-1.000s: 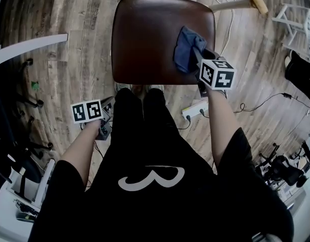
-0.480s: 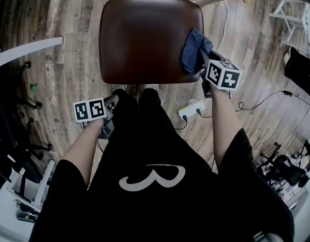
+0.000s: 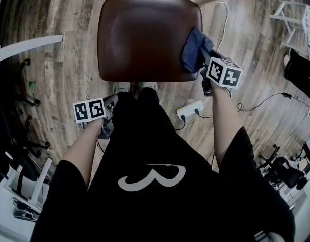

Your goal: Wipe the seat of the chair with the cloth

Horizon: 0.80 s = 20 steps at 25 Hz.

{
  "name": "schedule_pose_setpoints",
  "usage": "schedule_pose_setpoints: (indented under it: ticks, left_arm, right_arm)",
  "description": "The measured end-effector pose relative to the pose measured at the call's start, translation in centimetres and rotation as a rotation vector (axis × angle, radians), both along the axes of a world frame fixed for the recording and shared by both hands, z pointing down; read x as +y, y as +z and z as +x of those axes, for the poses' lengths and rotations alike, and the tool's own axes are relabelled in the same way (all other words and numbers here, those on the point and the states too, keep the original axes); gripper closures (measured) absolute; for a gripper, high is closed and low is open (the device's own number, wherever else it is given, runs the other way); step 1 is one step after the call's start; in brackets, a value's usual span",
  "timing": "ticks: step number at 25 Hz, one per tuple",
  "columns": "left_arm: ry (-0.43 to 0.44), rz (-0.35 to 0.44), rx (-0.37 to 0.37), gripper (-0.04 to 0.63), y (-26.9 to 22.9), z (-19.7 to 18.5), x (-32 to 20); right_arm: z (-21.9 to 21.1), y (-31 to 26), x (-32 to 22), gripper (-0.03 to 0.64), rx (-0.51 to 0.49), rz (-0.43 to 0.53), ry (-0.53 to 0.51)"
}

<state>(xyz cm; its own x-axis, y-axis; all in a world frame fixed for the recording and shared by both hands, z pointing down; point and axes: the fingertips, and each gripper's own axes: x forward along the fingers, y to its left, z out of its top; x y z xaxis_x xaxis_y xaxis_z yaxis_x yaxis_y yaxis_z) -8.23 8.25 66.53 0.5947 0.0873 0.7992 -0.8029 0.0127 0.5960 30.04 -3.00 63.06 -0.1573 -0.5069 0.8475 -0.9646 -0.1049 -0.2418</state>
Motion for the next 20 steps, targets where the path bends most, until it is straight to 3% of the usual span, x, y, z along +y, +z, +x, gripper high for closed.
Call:
schedule_pose_setpoints:
  ticks: [10, 20]
  left_arm:
    - [-0.004, -0.003, 0.002, 0.581, 0.4, -2.4, 0.2]
    - [0.019, 0.022, 0.003, 0.581, 0.0, -6.9, -2.1]
  right_arm:
    - [-2.2, -4.0, -0.4, 0.568, 0.008, 0.109, 0.037]
    - [-13.8, -9.5, -3.3, 0.568, -0.172, 0.247, -0.007]
